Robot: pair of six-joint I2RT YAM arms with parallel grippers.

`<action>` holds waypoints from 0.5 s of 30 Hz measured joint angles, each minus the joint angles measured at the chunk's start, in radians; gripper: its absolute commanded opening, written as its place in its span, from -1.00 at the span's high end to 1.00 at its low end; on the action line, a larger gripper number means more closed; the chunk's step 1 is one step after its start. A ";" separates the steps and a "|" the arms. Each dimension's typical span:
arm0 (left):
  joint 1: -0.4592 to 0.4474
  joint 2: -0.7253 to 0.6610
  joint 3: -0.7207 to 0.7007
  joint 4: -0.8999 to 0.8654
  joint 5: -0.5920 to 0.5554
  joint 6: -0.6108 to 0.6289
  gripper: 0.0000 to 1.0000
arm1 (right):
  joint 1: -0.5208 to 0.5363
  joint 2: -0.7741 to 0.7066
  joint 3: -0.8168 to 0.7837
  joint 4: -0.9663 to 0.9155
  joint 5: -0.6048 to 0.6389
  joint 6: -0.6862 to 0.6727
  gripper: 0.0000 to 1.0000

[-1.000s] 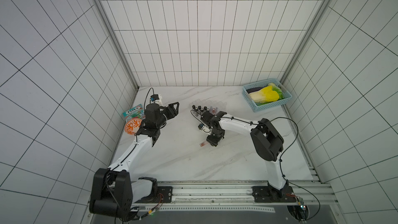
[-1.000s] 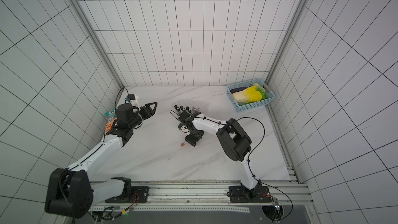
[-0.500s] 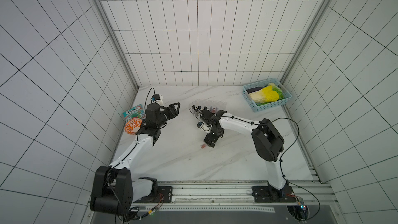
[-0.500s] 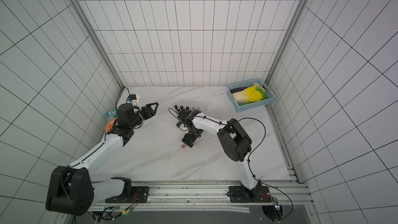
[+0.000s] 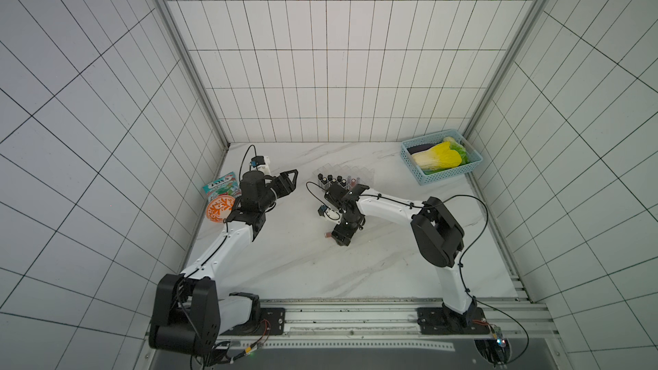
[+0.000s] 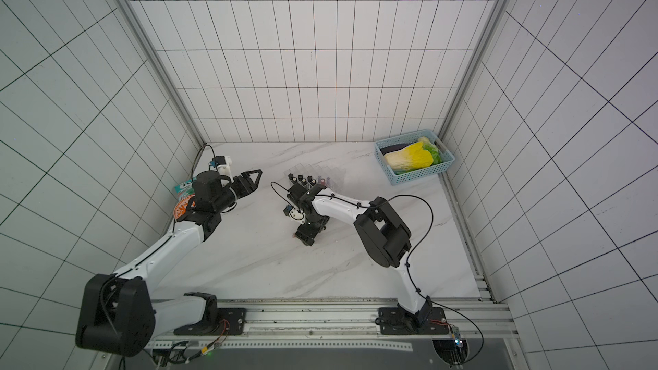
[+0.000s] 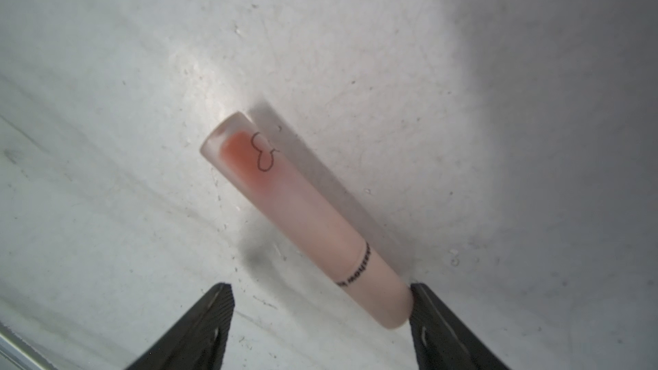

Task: Arrange the lipsticks in the organizer
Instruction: Pick up the lipstick at the center of the board.

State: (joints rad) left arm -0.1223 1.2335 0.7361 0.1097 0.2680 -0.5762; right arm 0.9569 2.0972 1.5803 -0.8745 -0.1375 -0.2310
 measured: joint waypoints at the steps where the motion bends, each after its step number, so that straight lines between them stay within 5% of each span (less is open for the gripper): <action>1: 0.000 0.000 0.000 0.000 0.000 0.000 -0.33 | 0.000 0.003 0.000 0.001 0.000 0.000 -0.64; 9: 0.000 0.005 0.000 0.002 0.004 0.000 -0.33 | 0.014 0.024 0.027 0.005 0.008 0.003 -0.69; 13: 0.000 0.008 0.000 0.002 0.005 0.000 -0.33 | 0.019 0.056 0.070 0.014 0.019 0.002 -0.35; 15: 0.000 0.008 0.000 0.003 0.005 0.000 -0.33 | 0.020 0.058 0.073 0.018 0.020 0.003 -0.01</action>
State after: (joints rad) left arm -0.1223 1.2415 0.7364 0.1127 0.2729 -0.5762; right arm 0.9771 2.1555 1.6531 -0.8566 -0.1173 -0.2283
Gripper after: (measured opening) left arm 0.665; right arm 0.634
